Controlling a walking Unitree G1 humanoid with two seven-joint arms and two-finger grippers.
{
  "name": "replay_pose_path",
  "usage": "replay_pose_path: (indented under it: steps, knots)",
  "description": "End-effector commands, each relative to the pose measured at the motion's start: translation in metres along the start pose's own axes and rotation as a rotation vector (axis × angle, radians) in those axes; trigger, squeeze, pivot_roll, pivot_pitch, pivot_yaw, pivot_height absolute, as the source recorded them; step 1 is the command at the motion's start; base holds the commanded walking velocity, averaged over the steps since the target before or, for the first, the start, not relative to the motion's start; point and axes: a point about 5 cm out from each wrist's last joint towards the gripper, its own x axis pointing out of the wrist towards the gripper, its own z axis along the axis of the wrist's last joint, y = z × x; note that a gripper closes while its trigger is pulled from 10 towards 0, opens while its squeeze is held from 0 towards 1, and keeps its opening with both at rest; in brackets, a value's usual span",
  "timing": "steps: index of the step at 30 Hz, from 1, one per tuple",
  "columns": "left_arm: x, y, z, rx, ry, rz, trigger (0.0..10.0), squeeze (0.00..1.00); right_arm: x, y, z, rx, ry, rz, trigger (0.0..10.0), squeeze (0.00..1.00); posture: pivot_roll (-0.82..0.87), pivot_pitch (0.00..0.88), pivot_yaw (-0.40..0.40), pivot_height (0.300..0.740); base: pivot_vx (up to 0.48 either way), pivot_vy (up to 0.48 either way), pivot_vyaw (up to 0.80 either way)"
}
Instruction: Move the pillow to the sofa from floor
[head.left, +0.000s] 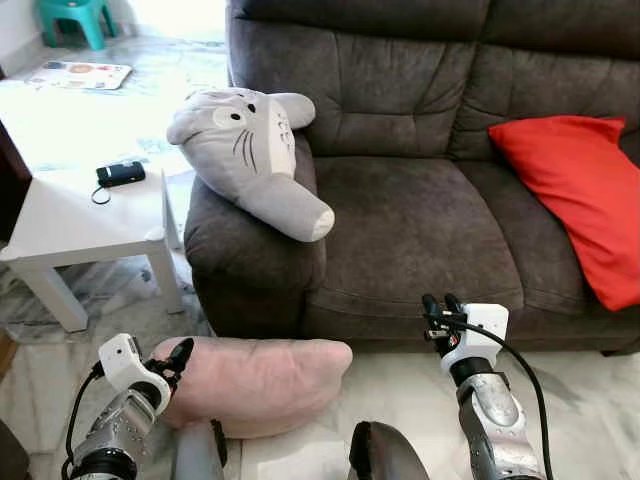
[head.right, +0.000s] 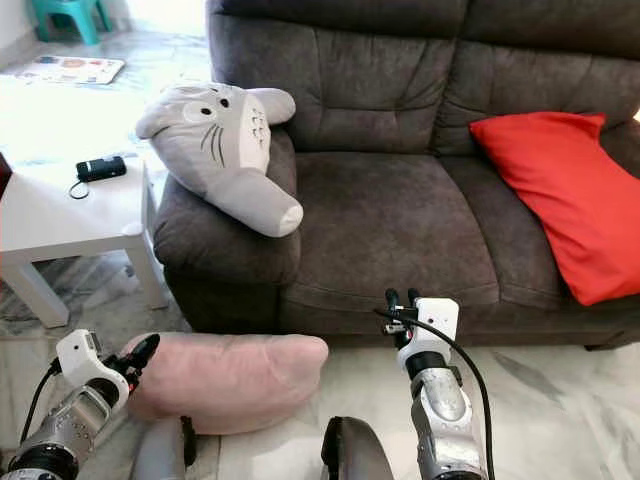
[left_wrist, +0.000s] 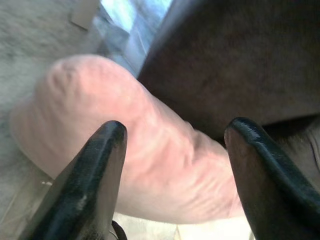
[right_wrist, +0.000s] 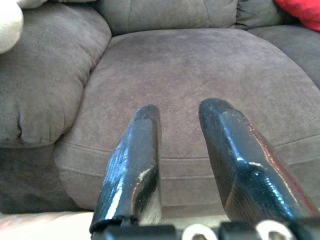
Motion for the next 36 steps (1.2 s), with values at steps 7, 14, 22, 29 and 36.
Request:
replay_pose_path:
  steps: [7, 14, 22, 29, 36]
  knots:
    - [0.001, -0.003, -0.015, 0.065, 0.058, -0.015, 10.0, 1.00, 0.001, -0.002, 0.006, -0.006, -0.008, 0.006, 10.0, 0.00, 0.05, 0.099, -0.172, 0.576, 0.000, 0.000, 0.00]
    - [0.001, -0.001, -0.001, 0.287, -0.058, 0.093, 10.0, 0.00, -0.001, -0.003, 0.005, -0.009, 0.000, 0.009, 10.0, 0.00, 0.07, 0.100, -0.179, 0.576, 0.000, 0.000, 0.00]
    - [-0.008, -0.028, 0.012, 0.595, -0.284, -0.006, 10.0, 0.00, 0.001, 0.001, 0.002, 0.005, 0.007, 0.008, 10.0, 0.00, 0.08, 0.099, -0.162, 0.576, 0.000, 0.000, 0.00]
    - [-0.029, -0.057, 0.018, 0.703, -0.499, -0.057, 10.0, 0.00, -0.006, 0.005, -0.006, 0.041, 0.009, -0.012, 10.0, 0.00, 0.10, 0.094, -0.139, 0.576, 0.000, 0.000, 0.00]
    - [-0.036, -0.071, 0.033, 0.737, -0.592, -0.057, 10.0, 0.00, -0.008, 0.010, -0.013, 0.059, 0.021, -0.018, 10.0, 0.00, 0.11, 0.070, -0.114, 0.576, 0.000, 0.000, 0.00]
